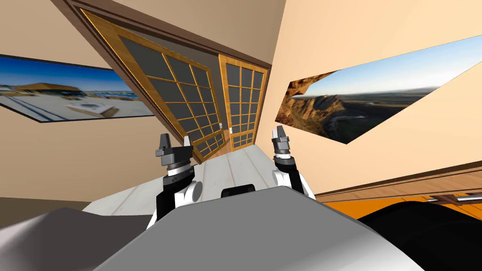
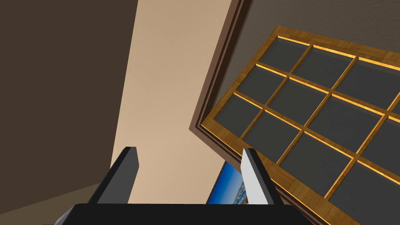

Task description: Push the door open

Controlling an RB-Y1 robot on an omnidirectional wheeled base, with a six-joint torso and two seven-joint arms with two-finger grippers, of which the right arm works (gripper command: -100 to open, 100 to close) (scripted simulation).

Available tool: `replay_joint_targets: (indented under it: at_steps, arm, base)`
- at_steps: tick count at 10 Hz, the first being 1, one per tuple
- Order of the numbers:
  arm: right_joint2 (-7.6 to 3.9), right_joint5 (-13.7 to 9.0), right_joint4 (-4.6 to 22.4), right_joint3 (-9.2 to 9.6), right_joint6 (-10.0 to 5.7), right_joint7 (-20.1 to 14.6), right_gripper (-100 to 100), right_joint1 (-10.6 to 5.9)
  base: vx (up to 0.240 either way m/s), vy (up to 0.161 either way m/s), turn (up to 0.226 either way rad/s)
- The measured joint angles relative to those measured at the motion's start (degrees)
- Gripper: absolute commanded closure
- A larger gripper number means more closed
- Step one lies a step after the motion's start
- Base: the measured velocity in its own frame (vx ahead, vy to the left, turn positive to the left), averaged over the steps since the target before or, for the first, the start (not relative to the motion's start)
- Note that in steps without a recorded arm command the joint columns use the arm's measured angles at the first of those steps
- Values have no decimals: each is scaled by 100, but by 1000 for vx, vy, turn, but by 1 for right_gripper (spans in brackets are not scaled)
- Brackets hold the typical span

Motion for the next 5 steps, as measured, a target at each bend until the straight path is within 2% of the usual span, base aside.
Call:
replay_joint_targets:
  at_steps: [5]
  arm:
    - [-93,99,575,-24,-119,414,-100,-173]
  base:
    - [96,29,2]
